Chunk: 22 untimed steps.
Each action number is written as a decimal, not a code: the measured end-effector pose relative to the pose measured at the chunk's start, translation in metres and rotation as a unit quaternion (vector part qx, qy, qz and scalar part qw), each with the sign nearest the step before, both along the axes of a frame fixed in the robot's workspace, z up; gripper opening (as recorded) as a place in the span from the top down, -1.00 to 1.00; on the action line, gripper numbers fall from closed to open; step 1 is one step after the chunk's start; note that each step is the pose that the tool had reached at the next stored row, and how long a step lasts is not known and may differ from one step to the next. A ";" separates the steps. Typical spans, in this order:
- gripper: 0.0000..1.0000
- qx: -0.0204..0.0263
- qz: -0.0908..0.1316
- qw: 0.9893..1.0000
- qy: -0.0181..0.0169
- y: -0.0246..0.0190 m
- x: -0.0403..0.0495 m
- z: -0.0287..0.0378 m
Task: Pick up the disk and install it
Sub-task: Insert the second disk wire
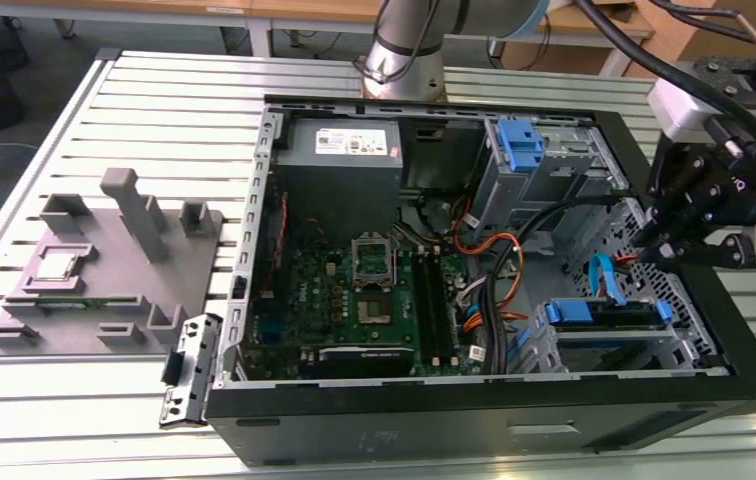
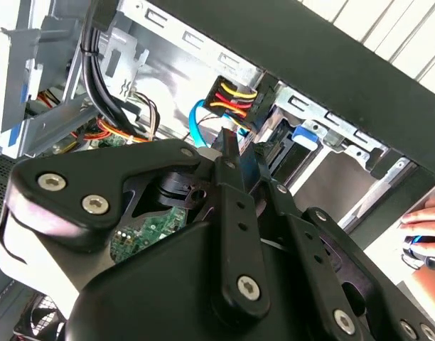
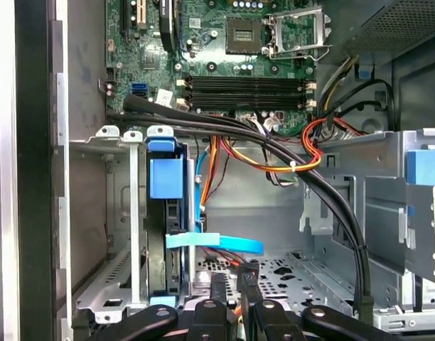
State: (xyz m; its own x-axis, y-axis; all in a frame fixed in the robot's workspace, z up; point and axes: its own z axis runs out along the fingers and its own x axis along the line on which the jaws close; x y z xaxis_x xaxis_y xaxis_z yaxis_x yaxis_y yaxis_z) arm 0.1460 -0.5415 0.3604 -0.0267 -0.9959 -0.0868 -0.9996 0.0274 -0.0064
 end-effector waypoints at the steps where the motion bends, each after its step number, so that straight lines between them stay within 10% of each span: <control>1: 0.53 0.000 0.000 1.000 0.000 0.0000 0.0010 -0.0001; 22: 0.53 0.000 0.000 1.000 0.001 0.0002 0.0147 -0.0006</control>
